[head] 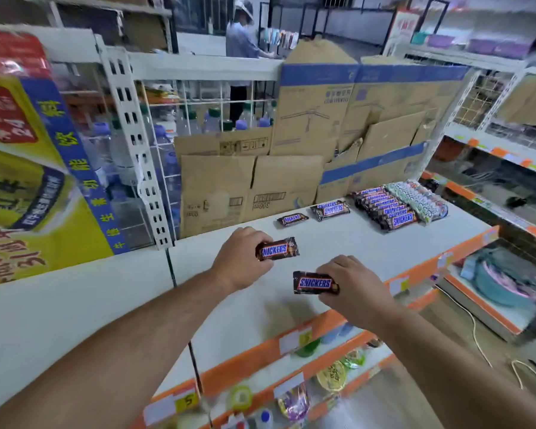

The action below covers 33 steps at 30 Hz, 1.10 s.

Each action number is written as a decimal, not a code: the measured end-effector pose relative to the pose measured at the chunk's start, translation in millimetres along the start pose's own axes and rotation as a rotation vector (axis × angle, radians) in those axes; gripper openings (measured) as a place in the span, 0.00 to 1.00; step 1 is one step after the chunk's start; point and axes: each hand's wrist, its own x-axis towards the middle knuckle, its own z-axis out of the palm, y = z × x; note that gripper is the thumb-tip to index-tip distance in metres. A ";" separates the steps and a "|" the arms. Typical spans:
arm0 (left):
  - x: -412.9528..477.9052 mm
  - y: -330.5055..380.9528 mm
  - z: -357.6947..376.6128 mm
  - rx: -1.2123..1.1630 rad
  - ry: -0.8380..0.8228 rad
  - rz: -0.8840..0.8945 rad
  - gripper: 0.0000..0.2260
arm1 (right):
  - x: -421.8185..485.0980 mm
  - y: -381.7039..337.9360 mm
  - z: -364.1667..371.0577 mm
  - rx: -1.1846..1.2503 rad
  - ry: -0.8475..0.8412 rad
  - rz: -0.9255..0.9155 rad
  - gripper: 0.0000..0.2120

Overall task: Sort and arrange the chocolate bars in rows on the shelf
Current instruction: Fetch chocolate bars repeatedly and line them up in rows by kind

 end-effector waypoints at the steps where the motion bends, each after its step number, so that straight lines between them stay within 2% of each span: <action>1: 8.9 -0.5 5.1 -0.005 -0.006 0.005 0.16 | 6.5 6.2 1.5 0.004 -0.004 0.006 0.19; 8: 62.6 -0.7 41.7 -0.018 -0.016 -0.008 0.17 | 51.5 54.6 10.8 0.025 -0.015 -0.012 0.18; 14: 98.4 9.0 78.4 -0.007 0.053 -0.079 0.17 | 87.9 108.2 26.1 0.169 -0.042 -0.099 0.18; 22: 128.2 18.0 111.6 0.067 0.206 -0.317 0.16 | 115.3 149.2 45.9 0.330 -0.025 -0.252 0.17; 26: 125.2 19.2 119.0 0.007 0.252 -0.469 0.17 | 119.3 159.4 52.4 0.405 -0.020 -0.307 0.18; 33: 127.8 21.8 125.5 0.056 0.308 -0.505 0.16 | 121.3 166.6 59.4 0.484 0.006 -0.358 0.18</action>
